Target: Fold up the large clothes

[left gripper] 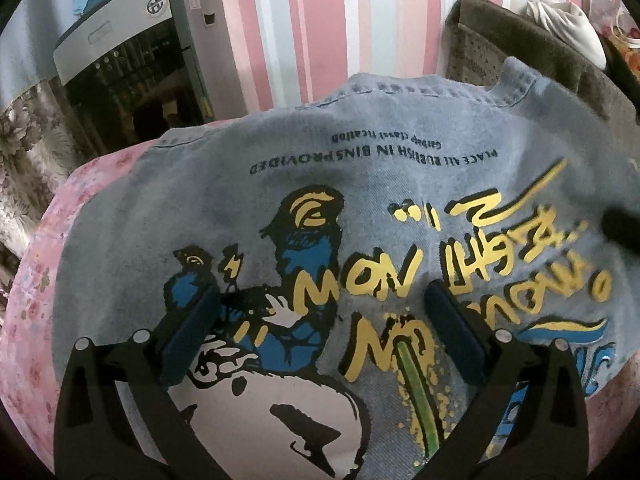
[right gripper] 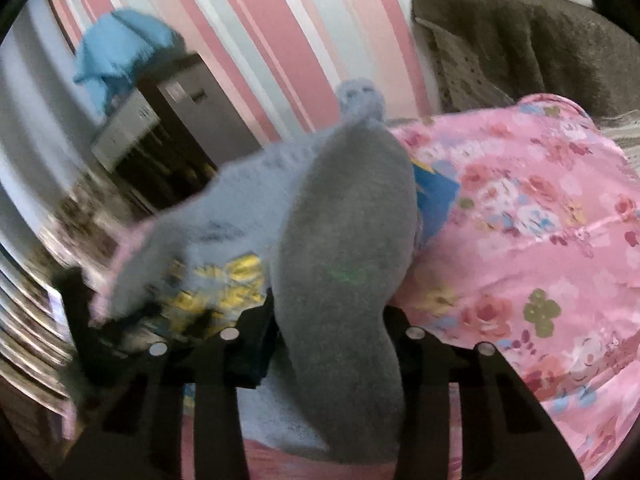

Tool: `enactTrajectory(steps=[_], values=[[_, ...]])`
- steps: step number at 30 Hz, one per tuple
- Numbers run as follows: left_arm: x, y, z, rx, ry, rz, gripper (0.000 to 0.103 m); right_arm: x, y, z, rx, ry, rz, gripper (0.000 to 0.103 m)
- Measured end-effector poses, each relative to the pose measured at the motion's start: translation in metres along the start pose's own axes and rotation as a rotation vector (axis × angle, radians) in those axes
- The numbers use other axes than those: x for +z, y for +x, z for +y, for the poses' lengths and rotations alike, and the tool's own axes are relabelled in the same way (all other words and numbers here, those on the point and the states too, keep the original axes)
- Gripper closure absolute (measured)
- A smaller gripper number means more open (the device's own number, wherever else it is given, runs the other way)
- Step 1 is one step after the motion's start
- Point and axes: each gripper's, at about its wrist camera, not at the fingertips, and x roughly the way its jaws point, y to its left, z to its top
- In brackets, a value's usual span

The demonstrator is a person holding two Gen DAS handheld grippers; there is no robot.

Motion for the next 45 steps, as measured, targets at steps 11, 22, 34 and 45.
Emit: enactTrajectory(steps=[11,22,34,45], values=[[0.030,-0.058,0.060,-0.042,-0.044,-0.091,0.010,0.012,-0.020,0.086,0.089,-0.031,-0.091,0.063],[0.025,-0.103,0.164,0.076,-0.067,-0.163,0.004,-0.022,0.069,0.160,0.098,-0.030,0.019,0.062],[-0.009,-0.083,0.193,0.058,-0.154,-0.091,0.004,-0.034,0.081,0.179,0.055,-0.110,0.039,0.025],[0.013,-0.132,0.160,-0.037,-0.179,-0.209,0.003,-0.018,-0.046,0.122,0.027,-0.095,-0.194,0.008]])
